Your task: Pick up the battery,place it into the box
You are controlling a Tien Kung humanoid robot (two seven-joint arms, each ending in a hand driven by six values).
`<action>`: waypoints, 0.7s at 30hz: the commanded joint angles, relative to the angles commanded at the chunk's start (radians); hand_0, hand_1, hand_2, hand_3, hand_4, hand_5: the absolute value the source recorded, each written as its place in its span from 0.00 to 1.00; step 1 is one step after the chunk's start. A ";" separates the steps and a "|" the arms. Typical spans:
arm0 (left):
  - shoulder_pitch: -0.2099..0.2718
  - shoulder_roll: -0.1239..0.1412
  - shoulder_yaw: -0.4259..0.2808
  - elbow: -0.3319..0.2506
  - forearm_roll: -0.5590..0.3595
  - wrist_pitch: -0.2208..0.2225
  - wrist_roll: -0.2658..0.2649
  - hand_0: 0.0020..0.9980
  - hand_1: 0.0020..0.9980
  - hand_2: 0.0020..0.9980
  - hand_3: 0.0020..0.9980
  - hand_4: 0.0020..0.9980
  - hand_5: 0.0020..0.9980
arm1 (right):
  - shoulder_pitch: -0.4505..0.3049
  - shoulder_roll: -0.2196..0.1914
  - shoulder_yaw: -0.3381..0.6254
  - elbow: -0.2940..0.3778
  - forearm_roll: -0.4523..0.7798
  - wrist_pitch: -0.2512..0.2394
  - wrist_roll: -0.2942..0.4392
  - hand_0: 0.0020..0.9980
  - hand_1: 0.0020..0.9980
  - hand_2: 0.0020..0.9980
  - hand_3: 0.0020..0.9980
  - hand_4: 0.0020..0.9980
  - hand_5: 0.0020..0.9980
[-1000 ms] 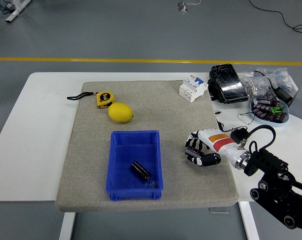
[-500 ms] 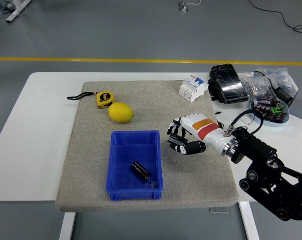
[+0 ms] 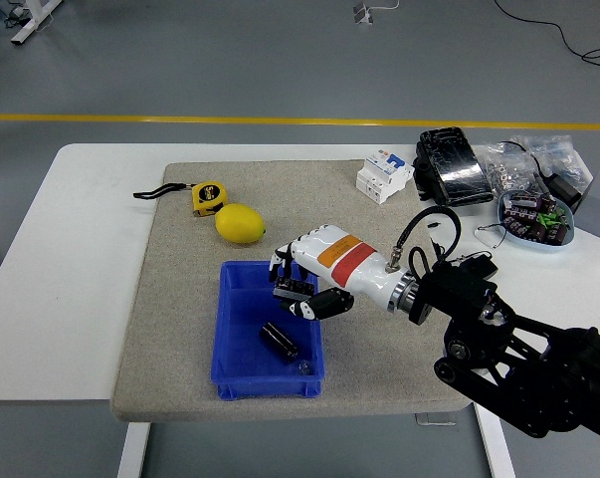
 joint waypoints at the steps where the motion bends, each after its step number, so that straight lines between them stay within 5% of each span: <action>1: 0.000 0.000 0.001 0.000 0.000 0.000 0.000 0.56 0.53 0.59 0.57 0.63 0.58 | 0.004 0.004 -0.007 -0.004 -0.001 0.002 -0.002 0.28 0.39 0.47 0.50 0.73 0.13; 7: 0.000 0.002 -0.004 0.000 0.008 -0.001 0.002 0.56 0.53 0.59 0.57 0.63 0.57 | 0.023 0.022 -0.031 -0.022 0.001 0.008 -0.010 0.29 0.39 0.49 0.54 0.75 0.14; 8: 0.000 0.003 -0.005 0.000 0.010 -0.001 0.002 0.55 0.52 0.58 0.57 0.64 0.58 | 0.027 0.026 -0.035 -0.026 0.002 0.012 -0.012 0.29 0.42 0.58 0.68 0.82 0.19; 13: 0.000 0.004 -0.008 0.001 0.013 0.000 0.004 0.55 0.52 0.58 0.57 0.64 0.58 | 0.037 0.036 -0.046 -0.036 0.001 0.035 -0.013 0.29 0.42 0.58 0.68 0.82 0.19; 14: 0.000 0.004 -0.008 0.001 0.013 0.000 0.004 0.55 0.52 0.58 0.57 0.64 0.58 | 0.037 0.037 -0.047 -0.038 0.000 0.037 -0.013 0.32 0.45 0.70 0.86 0.90 0.23; 21: -0.001 0.004 -0.008 0.001 0.012 0.001 0.003 0.55 0.52 0.58 0.57 0.64 0.57 | 0.038 0.036 -0.045 -0.044 0.006 0.034 -0.009 0.32 0.46 0.74 0.92 0.90 0.23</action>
